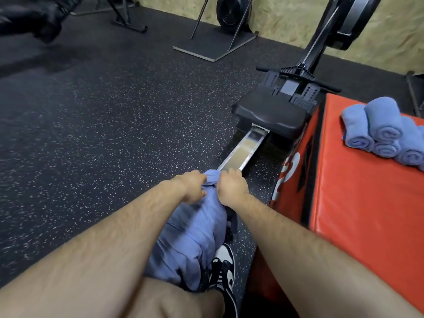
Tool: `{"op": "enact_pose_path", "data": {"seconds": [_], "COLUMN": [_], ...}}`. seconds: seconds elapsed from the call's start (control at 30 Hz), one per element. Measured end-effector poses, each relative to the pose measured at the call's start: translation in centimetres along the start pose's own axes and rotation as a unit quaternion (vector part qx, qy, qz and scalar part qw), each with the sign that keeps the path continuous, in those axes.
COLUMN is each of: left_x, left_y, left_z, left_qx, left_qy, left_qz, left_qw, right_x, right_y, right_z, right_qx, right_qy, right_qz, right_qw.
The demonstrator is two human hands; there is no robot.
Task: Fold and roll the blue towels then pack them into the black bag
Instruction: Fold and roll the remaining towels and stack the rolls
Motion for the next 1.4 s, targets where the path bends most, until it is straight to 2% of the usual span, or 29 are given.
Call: {"op": "enact_pose_path", "data": {"seconds": [0.17, 0.3, 0.43, 0.57, 0.7, 0.8, 0.9, 0.97, 1.07, 1.2, 1.3, 1.4], "left_x": [2.5, 5.3, 9.6, 14.5, 17.9, 19.5, 19.8, 19.3, 17.5, 15.2, 13.8, 12.3], "left_y": [-0.5, -1.7, -3.8, -6.3, -8.5, -10.4, -11.3, -10.9, -9.4, -7.3, -5.2, -2.8], "left_z": [-1.9, -5.0, -10.4, -17.3, -23.9, -29.7, -35.4, -38.4, -41.7, -44.0, -44.5, -43.9], "left_qx": [-0.026, -0.061, -0.126, -0.205, -0.268, -0.315, -0.337, -0.335, -0.316, -0.274, -0.246, -0.193], "left_qy": [-0.058, -0.144, -0.336, -0.464, -0.548, -0.564, -0.569, -0.560, -0.529, -0.513, -0.485, -0.429], "left_qz": [-0.087, -0.188, -0.289, -0.342, -0.345, -0.336, -0.316, -0.302, -0.284, -0.262, -0.260, -0.251], "left_qw": [0.994, 0.970, 0.888, 0.791, 0.714, 0.686, 0.681, 0.695, 0.735, 0.770, 0.798, 0.846], "right_x": [5.5, 11.8, 17.9, 23.4, 27.8, 30.3, 31.6, 31.6, 30.3, 26.1, 22.3, 19.2], "right_y": [-0.8, -2.8, -6.4, -10.6, -16.0, -20.3, -24.6, -27.1, -30.0, -32.2, -32.6, -32.1], "right_z": [-1.7, -4.2, -7.1, -10.9, -15.3, -19.3, -23.6, -26.6, -31.5, -37.3, -39.6, -40.7], "right_qx": [-0.006, 0.009, 0.024, 0.038, 0.034, 0.008, -0.010, -0.027, -0.099, -0.197, -0.231, -0.242], "right_qy": [0.130, 0.221, 0.308, 0.357, 0.379, 0.387, 0.391, 0.395, 0.381, 0.414, 0.452, 0.484], "right_qz": [-0.028, -0.114, -0.187, -0.248, -0.304, -0.348, -0.378, -0.394, -0.418, -0.393, -0.371, -0.340], "right_qw": [0.991, 0.968, 0.933, 0.900, 0.873, 0.854, 0.839, 0.830, 0.819, 0.797, 0.778, 0.769]}}
Point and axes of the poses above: each hand's wrist, its own y-axis towards the middle knuckle, its own x-axis out of the back of the hand, z = x × y, the point moved 3 cm from there along y, towards the middle knuckle, and after that the axes turned 7 degrees about z, right-handed, at the moved point
